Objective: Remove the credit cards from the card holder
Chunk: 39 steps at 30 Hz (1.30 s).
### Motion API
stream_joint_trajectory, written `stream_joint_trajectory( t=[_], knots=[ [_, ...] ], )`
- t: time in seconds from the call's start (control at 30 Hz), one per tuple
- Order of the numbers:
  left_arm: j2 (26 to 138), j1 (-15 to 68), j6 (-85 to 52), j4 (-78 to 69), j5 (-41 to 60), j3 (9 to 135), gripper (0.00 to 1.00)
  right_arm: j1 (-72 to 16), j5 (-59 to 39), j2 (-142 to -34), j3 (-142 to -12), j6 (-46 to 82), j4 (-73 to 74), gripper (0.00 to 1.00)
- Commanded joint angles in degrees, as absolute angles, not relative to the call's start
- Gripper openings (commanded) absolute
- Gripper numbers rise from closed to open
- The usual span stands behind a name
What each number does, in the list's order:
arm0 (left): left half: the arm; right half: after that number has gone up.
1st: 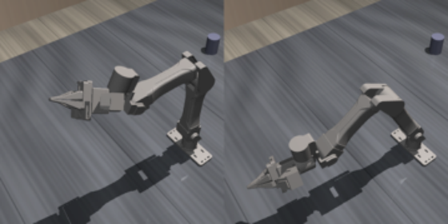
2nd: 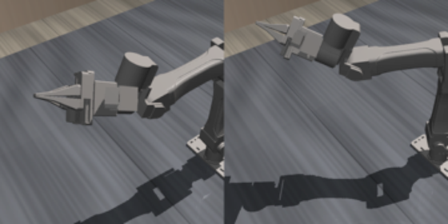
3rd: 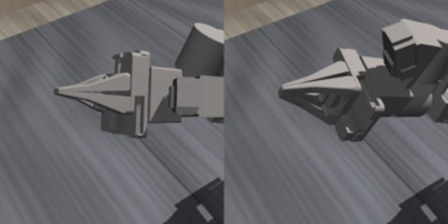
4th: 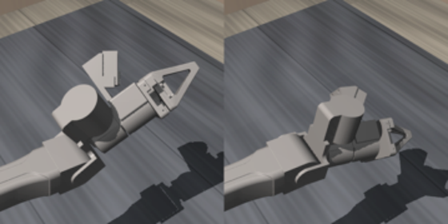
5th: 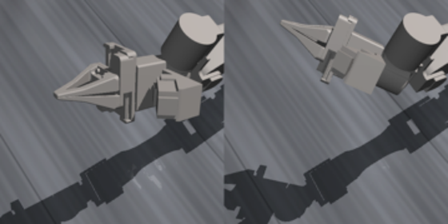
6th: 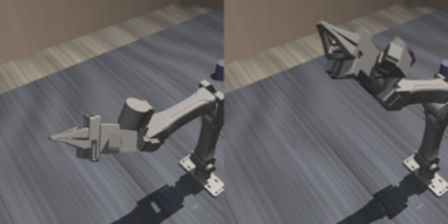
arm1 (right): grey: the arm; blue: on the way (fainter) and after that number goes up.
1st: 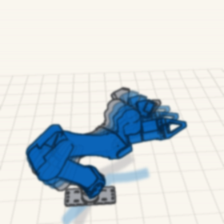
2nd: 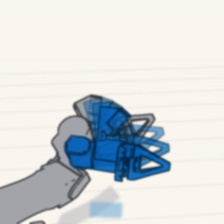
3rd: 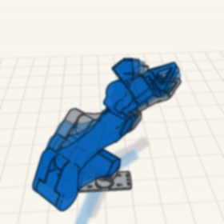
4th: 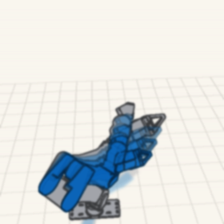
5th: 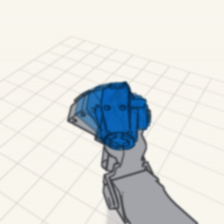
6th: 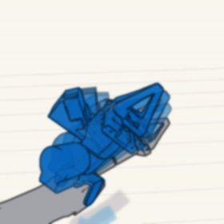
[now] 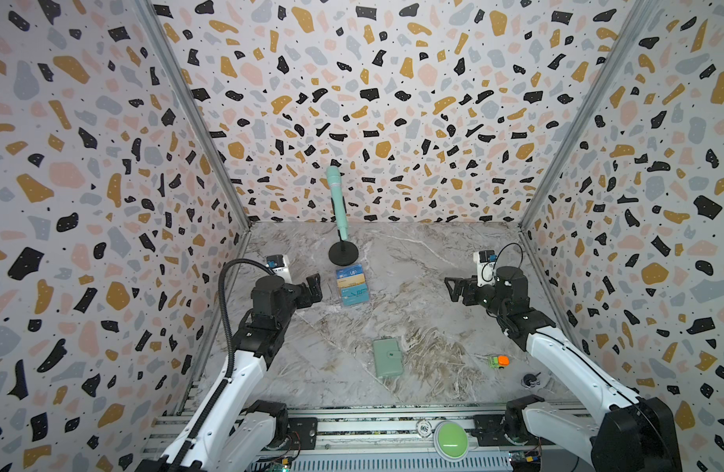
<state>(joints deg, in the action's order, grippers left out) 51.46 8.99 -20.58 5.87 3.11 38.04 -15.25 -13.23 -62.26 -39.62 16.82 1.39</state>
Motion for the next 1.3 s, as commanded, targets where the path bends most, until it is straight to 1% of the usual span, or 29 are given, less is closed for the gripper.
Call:
stream_joint_trajectory(
  t=[0.0,0.1,0.23,0.33,0.5,0.6,0.73,0.87,1.0,1.13,1.27],
  knots=[
    [52.35,9.71,-18.71,15.23,10.47,42.41,0.96,-15.62,-21.7,-61.46,-42.44,18.8,-6.21,0.99],
    [53.11,10.64,-17.42,18.98,12.72,43.4,0.95,-15.89,-25.35,-61.4,-42.71,18.52,-8.66,0.98],
    [52.13,12.24,-18.43,18.65,15.56,40.74,0.91,-16.55,-28.84,-61.88,-42.2,18.5,-11.4,0.92],
    [52.43,13.79,-17.62,21.42,16.4,40.06,0.88,-18.49,-31.56,-62.48,-41.17,18.72,-12.09,0.89],
    [52.37,16.09,-20.32,21.47,18.62,37.63,0.8,-22.98,-32.03,-65.21,-40.46,19.09,-13.12,0.84],
    [53.16,16.95,-23.06,19.24,20.83,35.04,0.74,-24.96,-32.56,-66.96,-39.47,20.73,-11.71,0.8],
    [53.53,19.87,-26.02,14.68,21.86,30.31,0.7,-28.54,-31.15,-69.06,-38.46,22.25,-10.71,0.74],
    [54.23,26.02,-28.62,10.94,20.76,28.55,0.7,-31.78,-31.26,-70.97,-36.91,24.34,-8.89,0.67],
    [55.49,29.1,-32.07,7.28,18.89,25.78,0.67,-33.93,-31.38,-72.47,-35.23,26.44,-6.29,0.59],
    [55.88,32.64,-37.52,-1.3,20.23,21.38,0.65,-35.47,-31.03,-73.72,-33.22,28.84,-2.74,0.55],
    [57.47,36.62,-40.12,-4.49,18.79,19.38,0.64,-37.19,-31.03,-75.29,-31.35,31.38,1.12,0.5]
  ],
)
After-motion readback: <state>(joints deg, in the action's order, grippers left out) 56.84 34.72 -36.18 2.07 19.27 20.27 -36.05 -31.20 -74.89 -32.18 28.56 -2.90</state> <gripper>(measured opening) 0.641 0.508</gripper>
